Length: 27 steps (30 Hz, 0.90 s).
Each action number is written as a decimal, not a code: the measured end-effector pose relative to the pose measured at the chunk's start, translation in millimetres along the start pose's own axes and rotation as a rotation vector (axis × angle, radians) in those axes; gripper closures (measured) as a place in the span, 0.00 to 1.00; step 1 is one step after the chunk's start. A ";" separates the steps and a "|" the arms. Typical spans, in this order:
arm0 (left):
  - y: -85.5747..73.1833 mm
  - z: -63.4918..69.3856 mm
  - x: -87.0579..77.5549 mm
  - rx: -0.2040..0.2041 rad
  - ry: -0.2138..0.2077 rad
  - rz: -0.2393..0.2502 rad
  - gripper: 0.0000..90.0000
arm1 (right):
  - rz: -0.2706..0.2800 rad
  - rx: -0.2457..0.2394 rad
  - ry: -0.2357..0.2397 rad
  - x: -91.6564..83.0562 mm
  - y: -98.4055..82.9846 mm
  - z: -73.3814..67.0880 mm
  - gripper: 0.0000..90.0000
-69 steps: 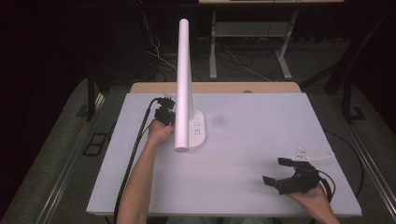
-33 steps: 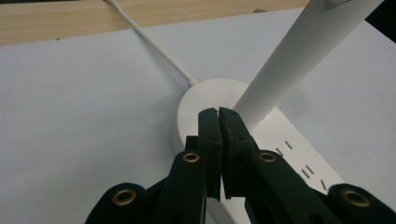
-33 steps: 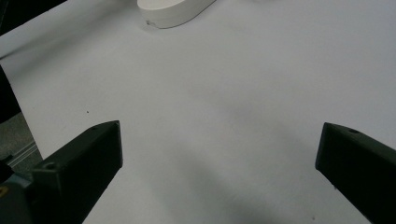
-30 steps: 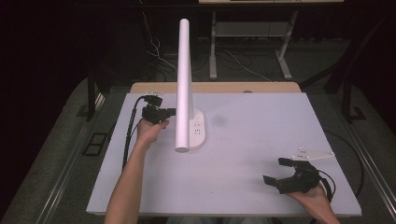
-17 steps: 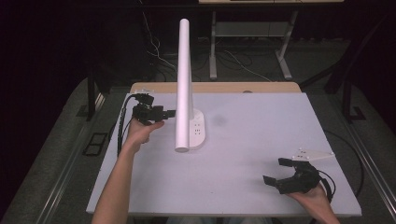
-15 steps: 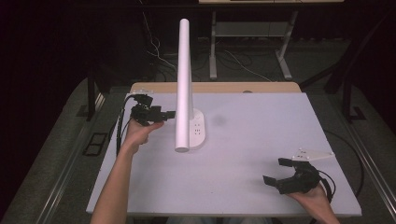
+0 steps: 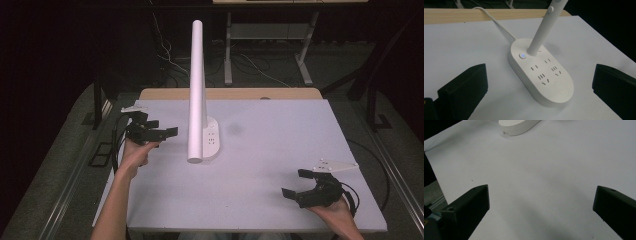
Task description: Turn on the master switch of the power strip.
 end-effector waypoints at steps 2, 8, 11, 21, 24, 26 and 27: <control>-3.4 2.7 -4.2 0.000 -0.003 0.008 0.00 | 0.000 -0.001 -0.001 0.3 0.0 0.1 0.00; -15.2 11.0 -12.1 0.019 -0.018 0.020 0.00 | -0.002 0.000 0.002 0.4 0.2 -1.0 0.00; -21.6 16.3 -15.3 0.024 -0.027 0.023 0.00 | -0.002 0.000 0.002 0.5 0.3 -1.6 0.00; -41.7 31.2 -24.0 0.056 -0.046 0.030 0.00 | -0.003 -0.002 0.004 1.1 0.4 -2.2 0.00; -47.9 35.9 -25.5 0.059 -0.057 0.038 0.00 | -0.002 -0.004 0.003 1.1 0.4 -2.2 0.00; -52.8 39.4 -26.7 0.056 -0.068 0.045 0.00 | -0.003 -0.002 0.003 1.1 0.5 -2.5 0.00; -55.1 40.6 -26.9 0.058 -0.073 0.048 0.00 | -0.002 -0.004 0.004 1.1 0.5 -2.4 0.00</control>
Point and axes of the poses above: each handheld gripper's, and its own axes: x roughly forward along the jaws, y roughly out of its top, z roughly to its right, the point moved 3 cm from there along x, roughly forward along the jaws, and after that the axes turned 5 degrees about z, right-handed, at the moved point
